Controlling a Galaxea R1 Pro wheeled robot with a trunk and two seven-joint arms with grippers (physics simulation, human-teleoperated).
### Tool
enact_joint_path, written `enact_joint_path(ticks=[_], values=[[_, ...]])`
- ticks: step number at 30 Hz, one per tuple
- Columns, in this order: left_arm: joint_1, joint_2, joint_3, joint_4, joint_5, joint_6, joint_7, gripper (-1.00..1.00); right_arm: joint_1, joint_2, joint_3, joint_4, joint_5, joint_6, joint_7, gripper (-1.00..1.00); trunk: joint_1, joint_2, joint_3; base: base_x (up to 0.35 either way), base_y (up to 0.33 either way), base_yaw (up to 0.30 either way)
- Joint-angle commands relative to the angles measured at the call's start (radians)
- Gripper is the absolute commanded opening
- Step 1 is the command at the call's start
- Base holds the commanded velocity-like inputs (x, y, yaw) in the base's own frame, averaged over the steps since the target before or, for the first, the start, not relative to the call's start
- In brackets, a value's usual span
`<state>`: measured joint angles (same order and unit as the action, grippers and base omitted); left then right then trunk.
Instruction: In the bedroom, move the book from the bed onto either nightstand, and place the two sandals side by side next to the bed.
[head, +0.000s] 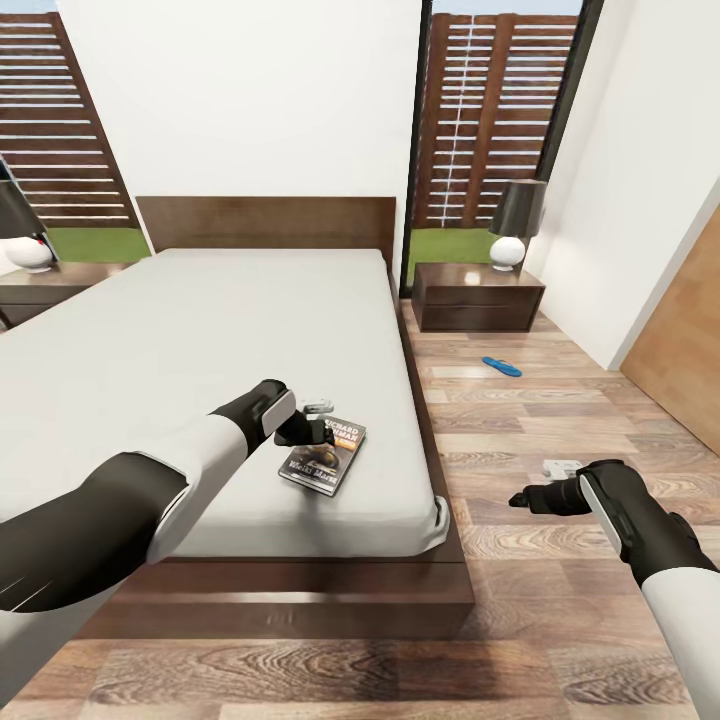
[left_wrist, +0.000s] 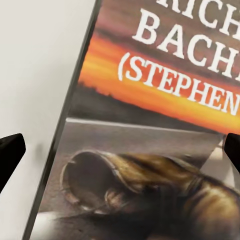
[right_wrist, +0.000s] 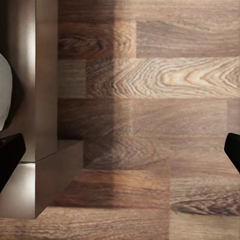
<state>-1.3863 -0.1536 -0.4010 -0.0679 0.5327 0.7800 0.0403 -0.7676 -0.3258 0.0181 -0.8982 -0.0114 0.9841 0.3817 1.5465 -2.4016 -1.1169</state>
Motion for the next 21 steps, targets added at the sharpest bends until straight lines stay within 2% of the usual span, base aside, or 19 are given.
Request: enact_joint_path(ticks=[1,12,21], values=[[0.000,0.000,-0.007,-0.001,0.010,0.004,0.004,1.00,0.000,-0.001,0.002,-0.001,-0.001,0.004,0.001,1.00,0.000,0.000,-0.001,0.000,0.000,0.000],[0.000,-0.001,-0.008,-0.001,0.010,0.004,0.004,1.00,-0.001,-0.001,0.002,-0.001,-0.001,0.004,0.001,1.00,0.000,0.000,-0.001,0.000,-0.007,0.000],[0.000,-0.009,-0.007,0.000,0.010,0.004,0.005,1.00,-0.001,-0.001,0.002,-0.001,-0.001,0.005,0.001,1.00,0.000,0.000,-0.001,0.000,-0.158,0.000]])
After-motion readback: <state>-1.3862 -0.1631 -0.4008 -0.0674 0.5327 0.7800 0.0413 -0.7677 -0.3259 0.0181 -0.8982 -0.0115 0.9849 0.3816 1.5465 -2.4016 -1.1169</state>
